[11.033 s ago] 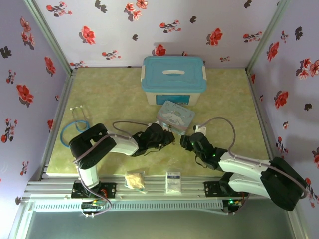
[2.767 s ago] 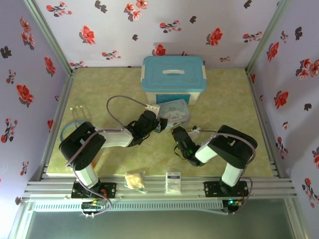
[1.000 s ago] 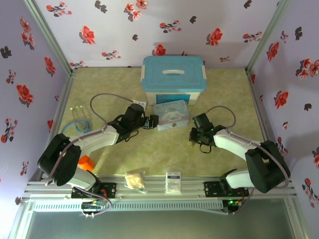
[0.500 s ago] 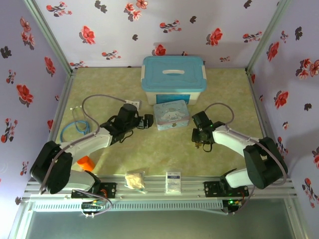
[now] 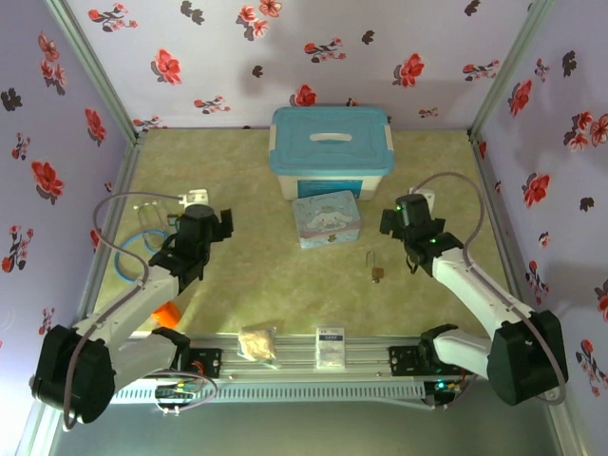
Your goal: Unlock a padlock with a key
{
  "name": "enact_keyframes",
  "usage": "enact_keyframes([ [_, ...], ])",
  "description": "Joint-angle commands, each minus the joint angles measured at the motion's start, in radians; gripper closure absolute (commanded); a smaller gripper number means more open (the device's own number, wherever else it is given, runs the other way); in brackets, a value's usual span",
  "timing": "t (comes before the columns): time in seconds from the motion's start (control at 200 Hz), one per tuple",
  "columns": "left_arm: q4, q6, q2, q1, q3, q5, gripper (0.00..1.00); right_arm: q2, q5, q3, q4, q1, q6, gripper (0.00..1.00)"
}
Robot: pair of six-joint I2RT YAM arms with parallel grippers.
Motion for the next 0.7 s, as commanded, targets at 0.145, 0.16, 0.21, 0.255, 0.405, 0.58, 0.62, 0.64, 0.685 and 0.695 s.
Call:
enact_keyframes([
  [0.145, 0.378, 0.210, 0.081, 0.220, -0.165, 0.030, 0.00, 0.088, -0.014, -0.252, 0.651, -0.151, -0.209, 0.01],
  [0.16, 0.412, 0.211, 0.087, 0.231, -0.179, 0.050, 0.00, 0.095, -0.018, -0.268, 0.689, -0.157, -0.215, 0.01],
  [0.21, 0.532, 0.197, 0.119, 0.275, -0.225, 0.102, 0.00, 0.122, -0.025, -0.314, 0.814, -0.172, -0.238, 0.01],
  [0.255, 0.625, 0.156, 0.155, 0.317, -0.249, 0.149, 0.00, 0.156, -0.033, -0.345, 0.915, -0.194, -0.229, 0.01],
  [0.405, 0.807, 0.120, 0.258, 0.384, -0.274, 0.236, 0.00, 0.220, -0.110, -0.338, 0.986, -0.268, -0.196, 0.01],
  [0.58, 0.918, 0.135, 0.418, 0.404, -0.236, 0.280, 0.00, 0.382, -0.115, -0.361, 1.177, -0.292, -0.182, 0.01],
  [0.62, 0.969, 0.140, 0.461, 0.404, -0.244, 0.294, 0.00, 0.424, -0.118, -0.355, 1.221, -0.293, -0.187, 0.00],
  [0.64, 0.996, 0.142, 0.482, 0.404, -0.247, 0.298, 0.01, 0.434, -0.132, -0.354, 1.234, -0.293, -0.195, 0.00],
  [0.685, 1.014, 0.153, 0.492, 0.405, -0.247, 0.303, 0.00, 0.416, -0.173, -0.332, 1.159, -0.293, -0.208, 0.01],
  [0.695, 0.993, 0.150, 0.485, 0.405, -0.244, 0.306, 0.00, 0.411, -0.174, -0.324, 1.135, -0.293, -0.207, 0.01],
])
